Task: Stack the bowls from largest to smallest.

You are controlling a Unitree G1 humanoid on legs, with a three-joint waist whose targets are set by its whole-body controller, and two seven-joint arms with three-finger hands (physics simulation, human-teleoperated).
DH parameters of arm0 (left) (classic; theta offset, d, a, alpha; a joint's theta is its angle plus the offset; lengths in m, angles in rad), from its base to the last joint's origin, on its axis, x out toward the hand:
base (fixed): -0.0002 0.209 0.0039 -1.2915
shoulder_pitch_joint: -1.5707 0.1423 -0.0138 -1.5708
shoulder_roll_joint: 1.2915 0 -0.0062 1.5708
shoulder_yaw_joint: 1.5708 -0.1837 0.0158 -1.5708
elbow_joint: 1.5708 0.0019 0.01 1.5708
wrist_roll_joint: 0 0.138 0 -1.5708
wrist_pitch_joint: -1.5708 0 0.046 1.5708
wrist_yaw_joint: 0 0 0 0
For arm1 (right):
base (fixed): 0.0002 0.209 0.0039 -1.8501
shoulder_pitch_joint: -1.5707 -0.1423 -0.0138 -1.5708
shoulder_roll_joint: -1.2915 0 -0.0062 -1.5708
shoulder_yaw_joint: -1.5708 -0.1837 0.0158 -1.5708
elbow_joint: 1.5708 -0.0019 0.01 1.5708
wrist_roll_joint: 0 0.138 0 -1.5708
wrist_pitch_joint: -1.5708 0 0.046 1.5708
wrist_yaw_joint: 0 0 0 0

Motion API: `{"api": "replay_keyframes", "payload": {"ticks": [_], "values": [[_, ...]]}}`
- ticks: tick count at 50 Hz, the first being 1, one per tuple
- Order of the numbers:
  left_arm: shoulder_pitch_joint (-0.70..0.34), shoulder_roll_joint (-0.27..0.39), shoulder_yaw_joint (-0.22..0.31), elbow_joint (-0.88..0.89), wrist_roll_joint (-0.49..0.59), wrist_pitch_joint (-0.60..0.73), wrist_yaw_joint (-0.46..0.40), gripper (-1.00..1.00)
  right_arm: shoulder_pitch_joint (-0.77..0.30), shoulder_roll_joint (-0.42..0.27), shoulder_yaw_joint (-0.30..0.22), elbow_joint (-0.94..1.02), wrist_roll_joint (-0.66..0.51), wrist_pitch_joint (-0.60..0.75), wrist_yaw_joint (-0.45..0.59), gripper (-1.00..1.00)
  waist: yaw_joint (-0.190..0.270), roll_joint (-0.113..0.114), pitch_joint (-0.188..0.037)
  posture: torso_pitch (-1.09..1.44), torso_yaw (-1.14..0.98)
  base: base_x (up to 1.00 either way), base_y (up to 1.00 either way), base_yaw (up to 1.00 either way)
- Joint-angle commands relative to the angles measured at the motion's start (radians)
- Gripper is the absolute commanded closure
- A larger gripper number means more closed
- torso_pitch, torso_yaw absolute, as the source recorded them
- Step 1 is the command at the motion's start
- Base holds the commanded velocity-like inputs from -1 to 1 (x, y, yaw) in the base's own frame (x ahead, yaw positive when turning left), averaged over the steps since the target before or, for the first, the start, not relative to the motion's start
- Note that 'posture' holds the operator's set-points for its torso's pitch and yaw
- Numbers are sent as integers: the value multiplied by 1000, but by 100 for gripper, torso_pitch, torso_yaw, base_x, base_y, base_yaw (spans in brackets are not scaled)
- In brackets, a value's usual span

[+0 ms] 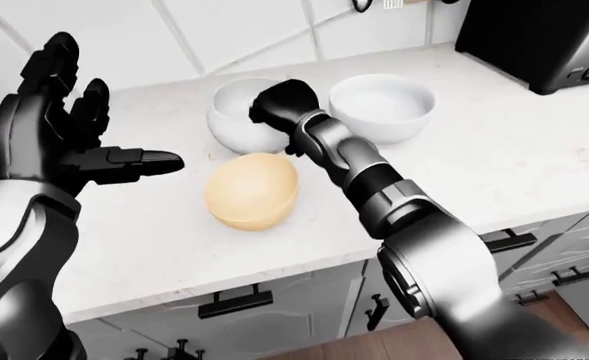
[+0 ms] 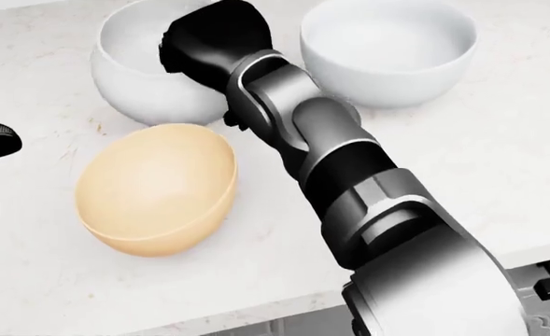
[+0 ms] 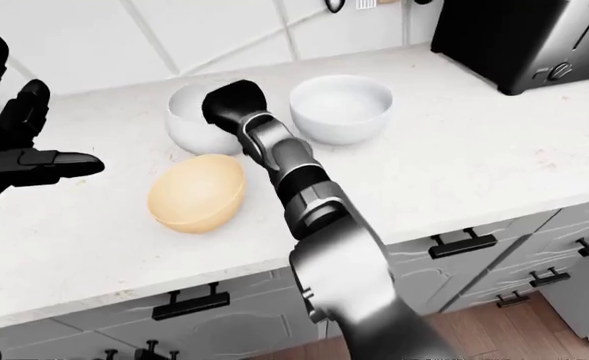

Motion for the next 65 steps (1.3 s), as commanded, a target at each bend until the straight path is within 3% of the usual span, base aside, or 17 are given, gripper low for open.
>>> {"api": "replay_keyframes", "payload": {"ticks": [1,5,9,19,26,32,43,65], "values": [[-22,9,15,-37,-3,-21,6,-100,-76,-15,-14,-75,17,26,-37,100,-2,8,-34,0,0,0,0,0],[-33,8,10,-46,-8,-6,14,-100,-117,-23,-20,-94,31,40,-32,100,-1,6,-31,0,0,0,0,0],[-44,16,18,-45,-17,3,17,-100,-163,-59,-33,-134,53,35,39,100,-2,4,-27,0,0,0,0,0],[-75,23,8,-63,-49,39,54,-100,-198,-214,-65,-338,105,62,428,100,-3,-5,-18,0,0,0,0,0],[-75,28,9,-71,-64,43,69,-100,-124,-323,-97,-512,94,66,614,100,-3,-12,-14,0,0,0,0,0],[-81,33,6,-71,-70,44,77,-100,-53,-361,-120,-627,86,90,745,100,-4,-14,-14,0,0,0,0,0],[-81,42,17,-69,-81,41,79,-100,-27,-414,-134,-634,20,150,795,100,-8,-13,-16,0,0,0,0,0],[-74,70,32,-68,-130,34,106,-100,76,-431,-150,-768,-24,169,976,100,-9,-12,-15,0,0,0,0,0]]}}
